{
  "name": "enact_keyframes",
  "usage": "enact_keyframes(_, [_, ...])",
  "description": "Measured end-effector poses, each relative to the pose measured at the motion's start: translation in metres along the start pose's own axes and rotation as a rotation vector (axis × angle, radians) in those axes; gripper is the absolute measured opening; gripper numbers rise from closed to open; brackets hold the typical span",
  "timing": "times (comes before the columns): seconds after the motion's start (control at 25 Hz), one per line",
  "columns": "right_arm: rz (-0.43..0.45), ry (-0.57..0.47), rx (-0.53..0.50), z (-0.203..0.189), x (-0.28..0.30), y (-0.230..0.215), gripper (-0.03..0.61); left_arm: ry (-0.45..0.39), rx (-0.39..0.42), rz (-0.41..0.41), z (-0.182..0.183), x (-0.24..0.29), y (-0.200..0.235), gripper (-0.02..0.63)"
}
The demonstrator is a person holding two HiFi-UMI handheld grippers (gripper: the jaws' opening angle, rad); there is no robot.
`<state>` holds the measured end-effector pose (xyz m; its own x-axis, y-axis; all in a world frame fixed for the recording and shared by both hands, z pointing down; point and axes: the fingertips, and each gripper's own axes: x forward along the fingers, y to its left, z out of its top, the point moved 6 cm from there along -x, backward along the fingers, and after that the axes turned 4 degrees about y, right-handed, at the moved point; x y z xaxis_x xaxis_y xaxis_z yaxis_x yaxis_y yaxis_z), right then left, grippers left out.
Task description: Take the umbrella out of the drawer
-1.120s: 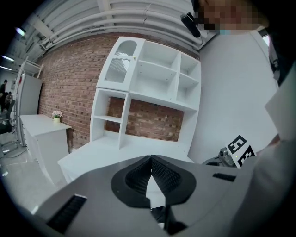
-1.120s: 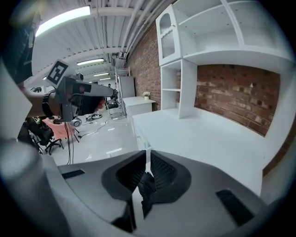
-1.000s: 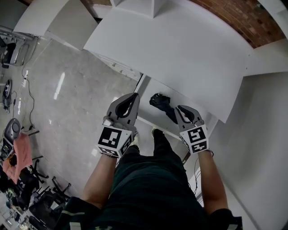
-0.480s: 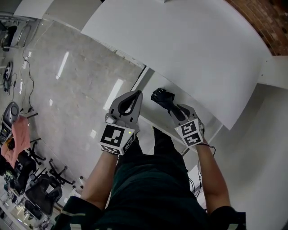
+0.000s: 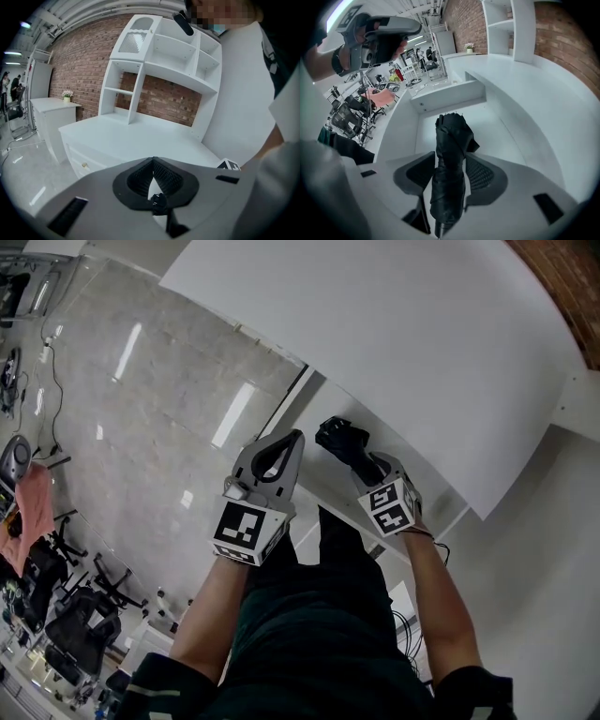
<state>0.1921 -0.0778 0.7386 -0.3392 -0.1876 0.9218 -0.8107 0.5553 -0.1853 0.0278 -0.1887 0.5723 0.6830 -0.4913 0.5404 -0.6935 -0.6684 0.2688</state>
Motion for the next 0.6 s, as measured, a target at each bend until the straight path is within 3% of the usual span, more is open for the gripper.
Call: enact_keyframes(0.6, [-0.010, 0.118, -0.063, -0.004, 0.050, 0.001, 0.250, 0.029, -0.013, 0.021, -0.013, -0.001, 0.016, 0.006])
